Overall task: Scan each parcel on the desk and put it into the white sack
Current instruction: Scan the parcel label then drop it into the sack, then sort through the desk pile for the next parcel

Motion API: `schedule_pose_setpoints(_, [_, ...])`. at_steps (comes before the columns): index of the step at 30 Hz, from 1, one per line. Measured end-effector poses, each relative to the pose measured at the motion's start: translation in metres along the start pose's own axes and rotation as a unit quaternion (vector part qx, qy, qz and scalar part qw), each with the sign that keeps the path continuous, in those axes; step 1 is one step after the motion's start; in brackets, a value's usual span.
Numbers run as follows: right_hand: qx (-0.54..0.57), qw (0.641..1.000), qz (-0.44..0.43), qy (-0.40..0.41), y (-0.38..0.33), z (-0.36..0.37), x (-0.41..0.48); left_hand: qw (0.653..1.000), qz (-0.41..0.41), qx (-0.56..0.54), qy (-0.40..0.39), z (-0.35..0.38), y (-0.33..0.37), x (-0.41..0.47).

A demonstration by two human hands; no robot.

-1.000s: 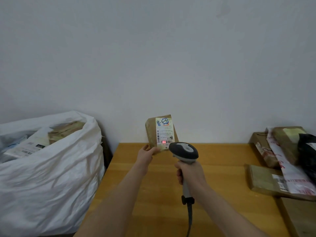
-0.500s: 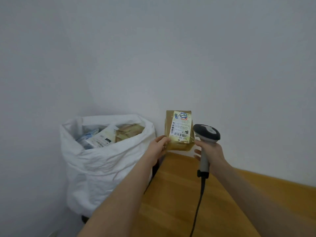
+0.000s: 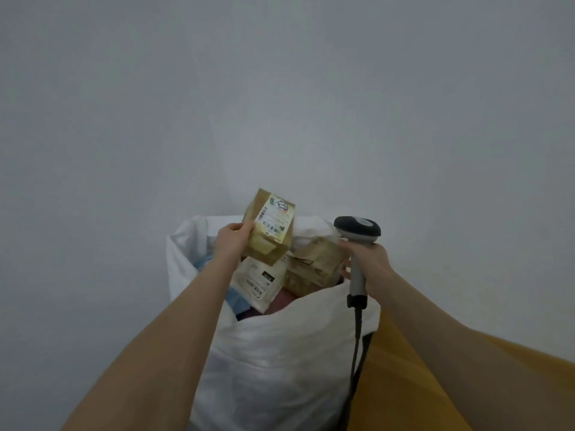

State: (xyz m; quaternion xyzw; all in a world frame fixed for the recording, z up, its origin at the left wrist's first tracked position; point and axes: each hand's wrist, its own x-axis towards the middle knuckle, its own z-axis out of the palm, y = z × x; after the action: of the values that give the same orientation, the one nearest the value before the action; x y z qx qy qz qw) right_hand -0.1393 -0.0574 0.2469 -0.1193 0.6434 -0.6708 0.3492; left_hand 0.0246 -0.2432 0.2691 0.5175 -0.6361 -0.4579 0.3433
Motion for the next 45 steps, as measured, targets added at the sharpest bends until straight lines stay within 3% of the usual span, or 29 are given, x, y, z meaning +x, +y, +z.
schedule_pose_setpoints(4, [-0.016, 0.999, 0.031, 0.036, 0.018, 0.014, 0.024, 0.983, 0.024, 0.178, -0.033, 0.002, -0.028, 0.039])
schedule_pose_setpoints(8, [-0.027, 0.997, 0.048, 0.046, 0.029, 0.022, 0.038, 0.931, 0.080, 0.342, -0.104, 0.024, -0.053, 0.058])
schedule_pose_setpoints(14, [-0.007, 0.997, 0.058, 0.047, 0.033, 0.024, 0.047, 0.902, 0.075, 0.410, -0.111, 0.041, -0.058, 0.077])
schedule_pose_setpoints(17, [0.043, 0.997, 0.051, 0.048, 0.021, 0.014, 0.035, 0.894, 0.149, 0.418, -0.067, 0.060, -0.029, 0.069])
schedule_pose_setpoints(20, [0.080, 0.993, 0.041, 0.072, 0.007, -0.008, 0.018, 0.899, 0.226, 0.367, -0.073, 0.094, 0.007, 0.042])
schedule_pose_setpoints(27, [0.132, 0.971, 0.048, 0.194, 0.010, -0.125, -0.042, 0.835, 0.353, 0.367, -0.208, 0.206, 0.045, -0.083])
schedule_pose_setpoints(33, [0.166, 0.942, 0.057, 0.286, 0.041, -0.258, -0.122, 0.769, 0.358, 0.396, -0.351, 0.290, 0.035, -0.225])
schedule_pose_setpoints(45, [0.217, 0.848, 0.088, 0.475, 0.103, -0.506, -0.297, 0.634, 0.424, 0.411, -0.500, 0.434, 0.029, -0.539])
